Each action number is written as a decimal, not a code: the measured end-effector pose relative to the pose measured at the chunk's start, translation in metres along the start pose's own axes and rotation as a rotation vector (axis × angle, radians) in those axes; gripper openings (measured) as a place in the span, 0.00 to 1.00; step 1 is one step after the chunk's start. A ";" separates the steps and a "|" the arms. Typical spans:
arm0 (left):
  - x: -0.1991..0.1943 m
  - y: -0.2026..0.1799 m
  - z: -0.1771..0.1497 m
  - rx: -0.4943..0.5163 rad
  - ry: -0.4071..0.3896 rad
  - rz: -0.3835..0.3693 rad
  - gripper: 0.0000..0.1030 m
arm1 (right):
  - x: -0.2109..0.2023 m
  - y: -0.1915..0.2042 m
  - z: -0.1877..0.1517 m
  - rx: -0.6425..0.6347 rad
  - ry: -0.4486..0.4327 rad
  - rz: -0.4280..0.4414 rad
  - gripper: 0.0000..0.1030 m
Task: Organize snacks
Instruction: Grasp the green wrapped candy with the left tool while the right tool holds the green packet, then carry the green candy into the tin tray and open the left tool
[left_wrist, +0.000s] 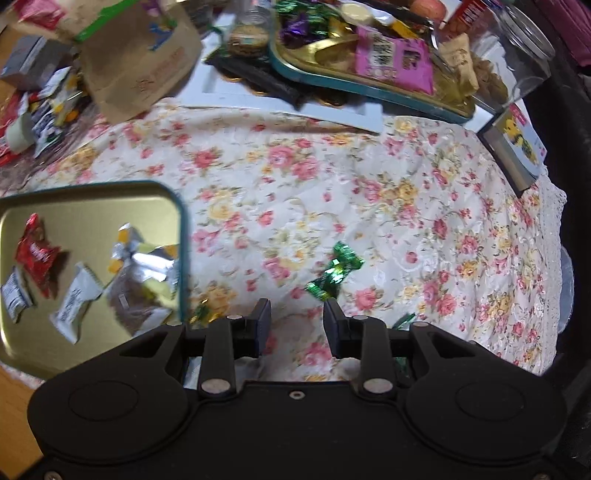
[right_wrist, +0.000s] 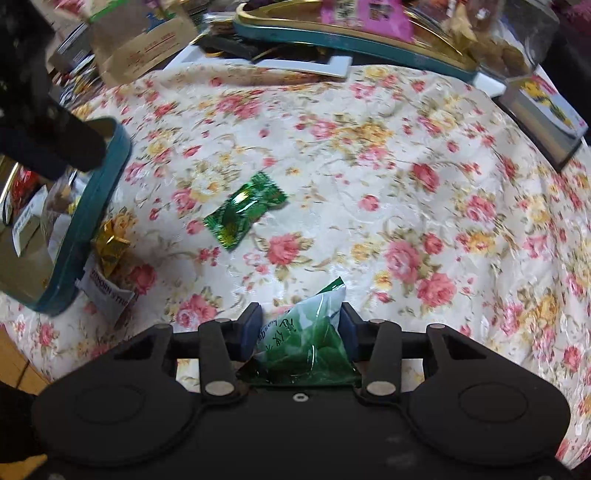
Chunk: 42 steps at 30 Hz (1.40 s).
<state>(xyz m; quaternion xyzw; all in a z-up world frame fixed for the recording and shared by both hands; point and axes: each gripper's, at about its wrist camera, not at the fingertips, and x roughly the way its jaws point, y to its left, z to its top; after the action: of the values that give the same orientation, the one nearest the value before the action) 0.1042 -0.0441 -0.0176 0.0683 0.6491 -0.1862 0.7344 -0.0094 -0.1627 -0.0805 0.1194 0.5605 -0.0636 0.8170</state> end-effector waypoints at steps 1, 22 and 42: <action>0.005 -0.007 0.001 0.018 -0.006 0.003 0.40 | -0.005 -0.007 0.002 0.028 -0.007 0.000 0.45; 0.086 -0.057 0.003 0.120 -0.043 0.126 0.42 | -0.124 -0.107 0.033 0.517 -0.231 0.029 0.45; 0.057 -0.059 -0.001 0.003 -0.032 0.045 0.23 | -0.126 -0.107 0.034 0.561 -0.243 0.050 0.45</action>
<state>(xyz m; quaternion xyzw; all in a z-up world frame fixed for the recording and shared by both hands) 0.0868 -0.1091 -0.0656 0.0809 0.6354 -0.1718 0.7485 -0.0500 -0.2790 0.0352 0.3454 0.4161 -0.2097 0.8146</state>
